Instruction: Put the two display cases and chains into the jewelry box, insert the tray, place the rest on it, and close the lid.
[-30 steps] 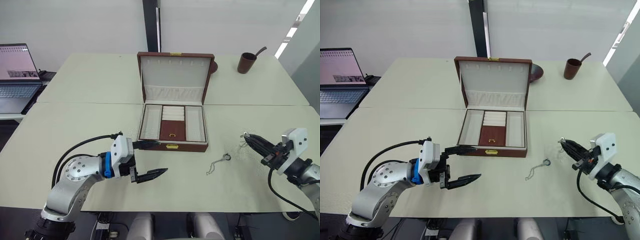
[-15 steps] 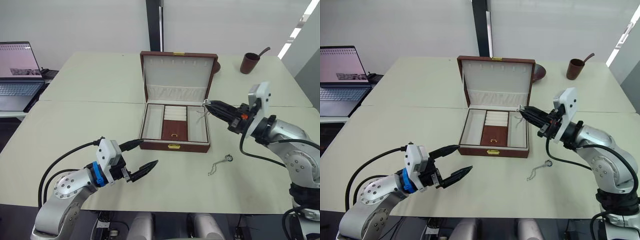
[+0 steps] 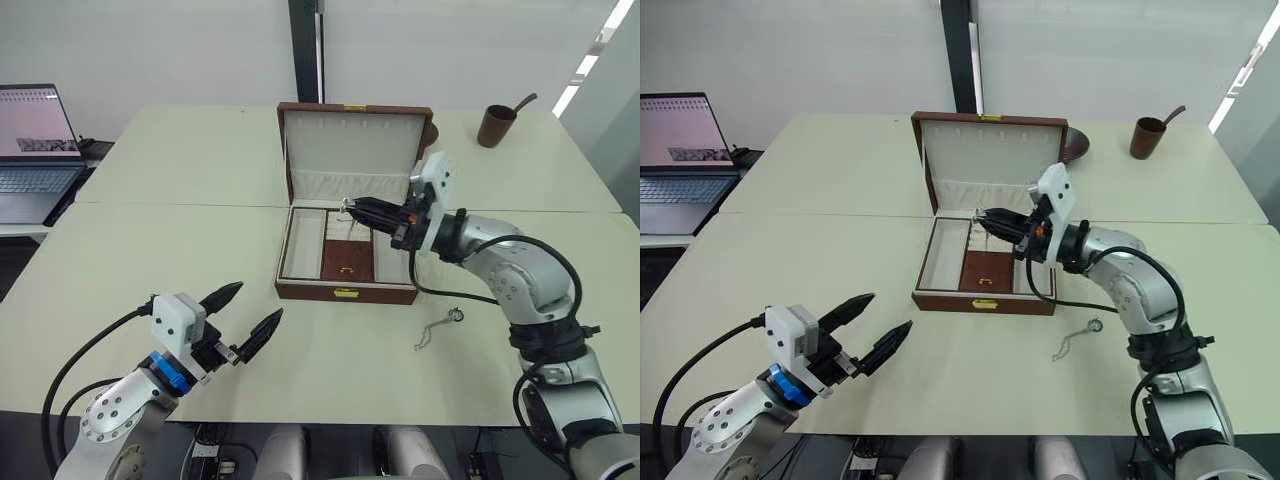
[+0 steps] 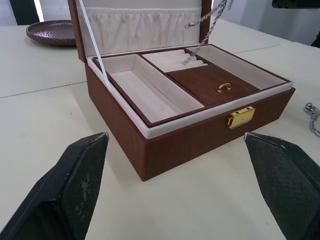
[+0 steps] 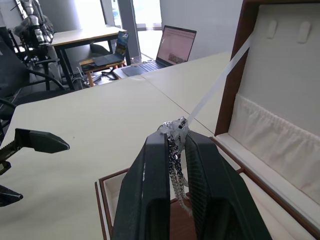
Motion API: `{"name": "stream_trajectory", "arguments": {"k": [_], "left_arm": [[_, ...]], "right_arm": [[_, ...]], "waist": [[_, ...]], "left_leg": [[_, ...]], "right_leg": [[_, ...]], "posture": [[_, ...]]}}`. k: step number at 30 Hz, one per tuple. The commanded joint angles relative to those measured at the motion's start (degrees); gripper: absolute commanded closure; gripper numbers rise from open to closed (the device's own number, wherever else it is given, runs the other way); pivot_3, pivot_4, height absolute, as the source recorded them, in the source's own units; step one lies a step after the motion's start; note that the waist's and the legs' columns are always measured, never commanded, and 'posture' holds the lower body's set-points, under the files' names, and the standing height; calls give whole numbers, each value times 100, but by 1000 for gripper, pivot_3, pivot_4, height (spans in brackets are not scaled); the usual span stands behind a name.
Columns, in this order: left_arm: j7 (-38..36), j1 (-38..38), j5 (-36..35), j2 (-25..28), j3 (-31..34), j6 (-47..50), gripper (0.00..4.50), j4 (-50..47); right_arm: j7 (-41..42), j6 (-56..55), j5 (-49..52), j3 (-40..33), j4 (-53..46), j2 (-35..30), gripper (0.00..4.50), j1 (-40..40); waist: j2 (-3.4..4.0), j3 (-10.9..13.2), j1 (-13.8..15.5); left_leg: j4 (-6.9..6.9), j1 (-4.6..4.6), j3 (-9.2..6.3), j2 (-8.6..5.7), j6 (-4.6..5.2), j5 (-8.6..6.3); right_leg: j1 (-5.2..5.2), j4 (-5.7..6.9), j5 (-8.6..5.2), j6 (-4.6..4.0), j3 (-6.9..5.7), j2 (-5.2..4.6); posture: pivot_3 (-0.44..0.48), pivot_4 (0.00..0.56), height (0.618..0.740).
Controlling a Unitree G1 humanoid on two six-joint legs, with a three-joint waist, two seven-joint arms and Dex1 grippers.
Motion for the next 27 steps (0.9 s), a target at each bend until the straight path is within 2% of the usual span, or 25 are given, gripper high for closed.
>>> {"name": "stream_trajectory", "arguments": {"k": [1,11,27], "left_arm": [[86,-24,18,-66,65,-170,0,-100],[166,227,114,-257,-10,-356,0,-198],[204,489,157,-333,-43,-511,0,-230]], "right_arm": [[155,-339,-197,28,259,189,4273,-293],[289,-943,-883,314,1284,921,4273,-741],[383,-904,-1050,329,1356,1280,4273,-788]], "waist": [[0,0,-6],[1,1,-20],[4,2,-22]], "left_leg": [[0,0,0,0,0,0],[-3,-3,-2,1,0,0],[-3,-4,-6,1,0,0]], "right_leg": [[0,0,0,0,0,1],[-13,4,1,-2,4,4],[-16,4,1,-2,5,3]], "posture": [[0,150,740],[0,150,740],[0,150,740]]}}
